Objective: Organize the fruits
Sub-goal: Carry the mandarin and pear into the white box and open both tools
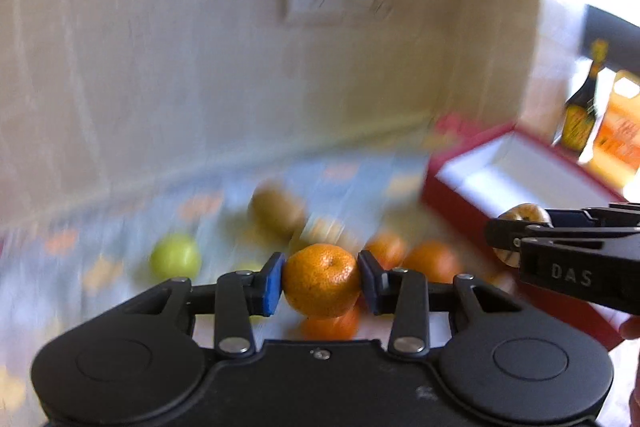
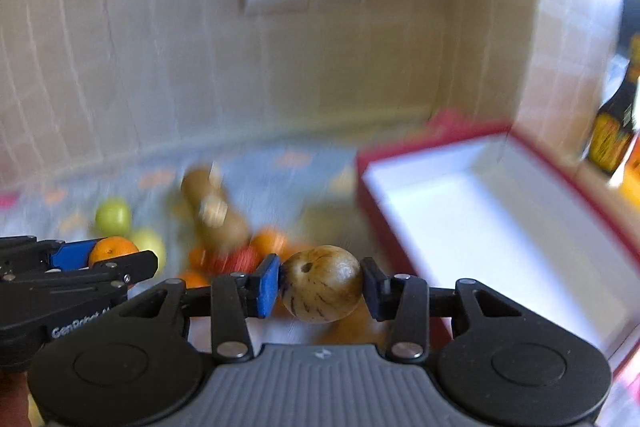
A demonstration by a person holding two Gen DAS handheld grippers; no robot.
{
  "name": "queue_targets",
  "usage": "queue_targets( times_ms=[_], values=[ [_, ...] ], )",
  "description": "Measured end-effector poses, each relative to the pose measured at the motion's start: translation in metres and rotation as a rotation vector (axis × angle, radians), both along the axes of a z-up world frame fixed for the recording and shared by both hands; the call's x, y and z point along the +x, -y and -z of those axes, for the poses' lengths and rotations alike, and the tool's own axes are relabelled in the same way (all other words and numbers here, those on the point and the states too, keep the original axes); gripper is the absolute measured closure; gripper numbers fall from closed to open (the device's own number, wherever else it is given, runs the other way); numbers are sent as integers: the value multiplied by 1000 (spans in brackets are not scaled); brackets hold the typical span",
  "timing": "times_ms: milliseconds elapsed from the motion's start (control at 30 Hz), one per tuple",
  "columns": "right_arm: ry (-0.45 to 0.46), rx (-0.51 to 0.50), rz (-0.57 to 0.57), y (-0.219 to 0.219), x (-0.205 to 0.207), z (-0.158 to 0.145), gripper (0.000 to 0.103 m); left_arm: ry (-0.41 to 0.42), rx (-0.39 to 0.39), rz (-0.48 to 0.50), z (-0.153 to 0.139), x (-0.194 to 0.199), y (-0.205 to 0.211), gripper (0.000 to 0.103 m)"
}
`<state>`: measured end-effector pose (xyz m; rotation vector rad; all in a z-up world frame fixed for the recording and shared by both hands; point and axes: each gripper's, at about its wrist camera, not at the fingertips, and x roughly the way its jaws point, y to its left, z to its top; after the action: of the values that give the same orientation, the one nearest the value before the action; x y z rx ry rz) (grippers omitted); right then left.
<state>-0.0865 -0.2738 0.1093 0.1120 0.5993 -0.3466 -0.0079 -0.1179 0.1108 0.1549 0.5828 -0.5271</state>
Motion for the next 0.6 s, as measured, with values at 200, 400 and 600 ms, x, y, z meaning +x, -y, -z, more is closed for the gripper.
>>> queue_targets(
  times_ms=[200,400,600],
  values=[
    [108,-78,179,48,-20,-41,58,119,-85,204,-52,4,58,56],
    [22,-96,329,96,-39,-30,58,-24,-192,433,-46,21,130,56],
    [-87,-21,390,121,-64,-3,58,-164,-199,572,-4,3,176,56]
  ],
)
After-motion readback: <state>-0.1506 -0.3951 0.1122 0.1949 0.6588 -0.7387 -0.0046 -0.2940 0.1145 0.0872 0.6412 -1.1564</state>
